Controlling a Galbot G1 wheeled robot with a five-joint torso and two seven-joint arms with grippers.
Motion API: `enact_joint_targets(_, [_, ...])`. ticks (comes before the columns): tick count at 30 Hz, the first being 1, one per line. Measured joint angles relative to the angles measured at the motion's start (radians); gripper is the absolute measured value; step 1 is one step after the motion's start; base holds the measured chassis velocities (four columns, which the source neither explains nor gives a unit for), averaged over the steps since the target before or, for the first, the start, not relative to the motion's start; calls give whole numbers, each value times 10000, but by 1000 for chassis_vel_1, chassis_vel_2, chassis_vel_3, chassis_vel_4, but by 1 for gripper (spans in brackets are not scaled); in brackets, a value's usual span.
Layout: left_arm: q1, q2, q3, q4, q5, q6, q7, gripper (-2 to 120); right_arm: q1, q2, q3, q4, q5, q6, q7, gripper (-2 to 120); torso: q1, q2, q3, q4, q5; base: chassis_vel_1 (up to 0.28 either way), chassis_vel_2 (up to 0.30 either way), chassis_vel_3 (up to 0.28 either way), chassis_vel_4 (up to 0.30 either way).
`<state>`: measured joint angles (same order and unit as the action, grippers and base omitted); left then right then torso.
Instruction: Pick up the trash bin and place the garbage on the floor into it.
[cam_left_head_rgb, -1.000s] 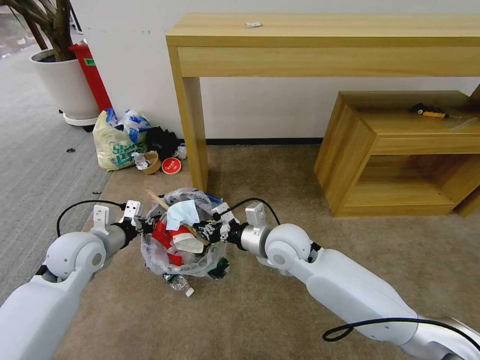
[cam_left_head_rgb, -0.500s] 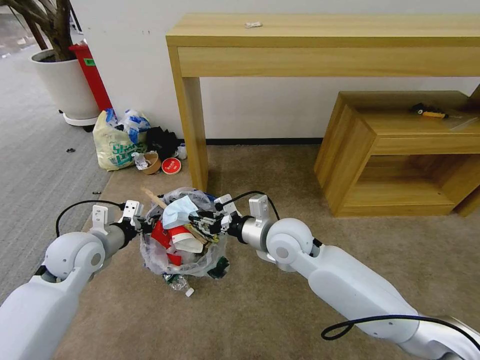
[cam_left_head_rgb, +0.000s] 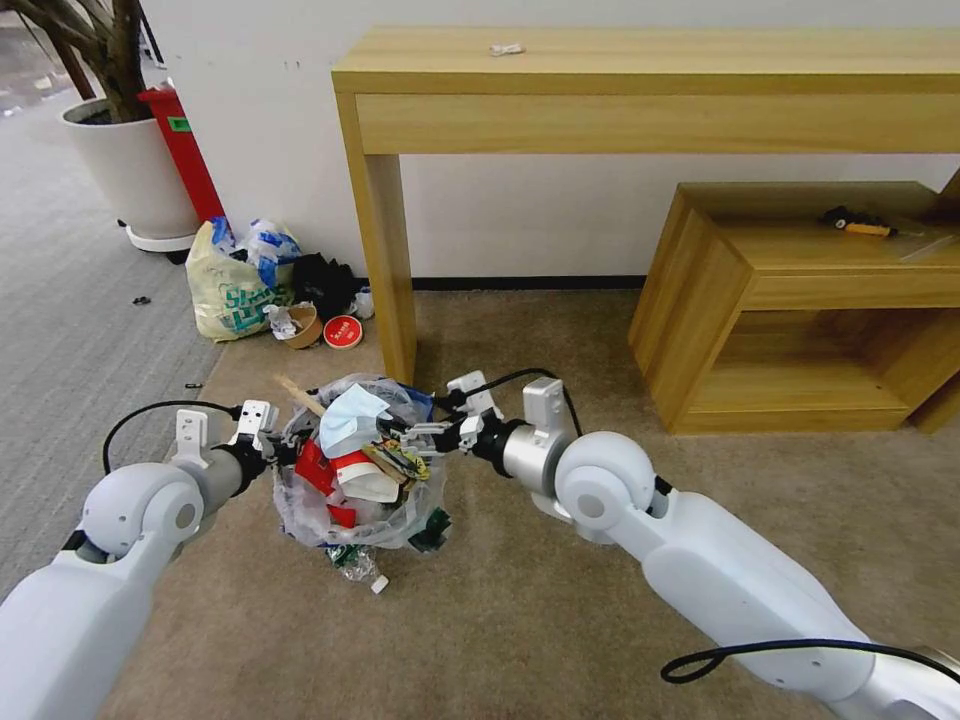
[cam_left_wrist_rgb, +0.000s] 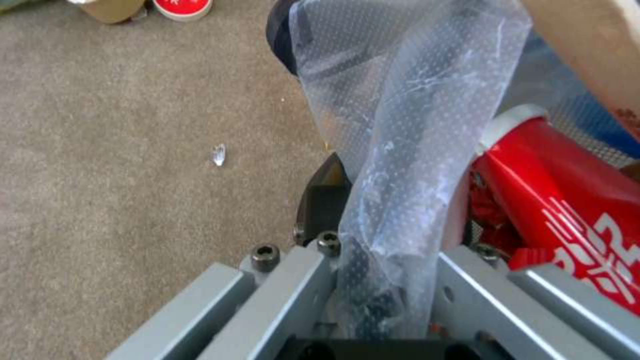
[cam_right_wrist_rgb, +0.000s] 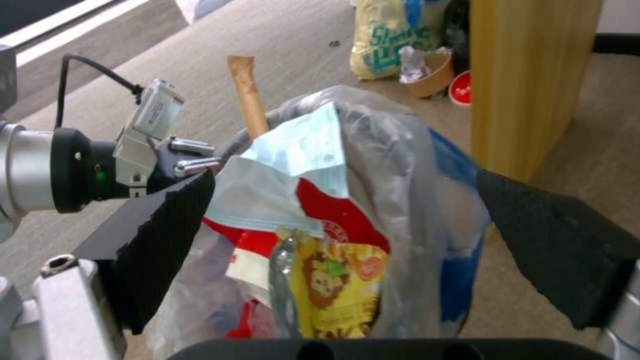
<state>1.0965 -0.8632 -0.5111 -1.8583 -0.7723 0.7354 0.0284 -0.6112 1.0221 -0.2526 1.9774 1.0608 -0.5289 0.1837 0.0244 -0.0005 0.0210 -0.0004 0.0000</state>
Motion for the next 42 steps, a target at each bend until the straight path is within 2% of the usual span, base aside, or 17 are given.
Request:
enact_joint_targets(7, [-19,-59,-58,70,0,0,-13,0,-409,-272,357,241,-477,289,77,100,0,-1,0,0,0,0,0,0,0])
enact_joint_targets(9, [-12,-58,-96,87,0,0,-14,0,-685,-246,639,159,-1356,542,122,100,0,0,-1,2,0,0,0,0,0])
enact_joint_targets(11, [-11,-58,-99,93,1,0,-15,0,-762,-230,719,99,-1614,622,88,100,0,0,0,2,0,0,0,0,0])
enact_joint_targets(13, [-15,-10,-118,145,2,0,-11,0,-1457,-59,1394,-220,-3095,1073,-100,100,0,0,0,1,0,0,0,0,0])
enact_joint_targets(14, [-15,-10,-118,145,2,0,-11,0,-1457,-59,1394,-220,-3095,1073,-100,100,0,0,0,1,0,0,0,0,0])
enact_joint_targets(17, [115,65,-302,102,2,0,-2,0,-2486,179,2403,-267,-4264,1333,-182,100,0,-1,1,-5,1,0,0,0,0])
enact_joint_targets(19, [153,68,-337,79,4,0,-2,0,-2543,197,2470,-272,-4342,1347,-191,100,0,0,1,-4,1,0,0,0,0])
enact_joint_targets(21, [256,31,-428,6,14,0,-25,0,-3047,295,3170,-249,-4827,1381,-262,100,0,0,1,5,1,0,0,0,0])
enact_joint_targets(26, [215,-63,-412,-25,13,-1,-60,0,-3631,264,4031,-41,-5038,1425,-372,100,0,-1,1,-4,1,0,0,0,0])
enact_joint_targets(29, [230,-65,-409,-27,21,-1,-71,0,-4022,255,4458,123,-5099,1466,-420,100,0,0,1,0,0,0,0,0,0])
enact_joint_targets(42, [257,-38,-439,-14,17,0,-85,0,-4543,343,4825,363,-5226,1476,-453,100,0,0,0,3,-2,50,47,-46,-48])
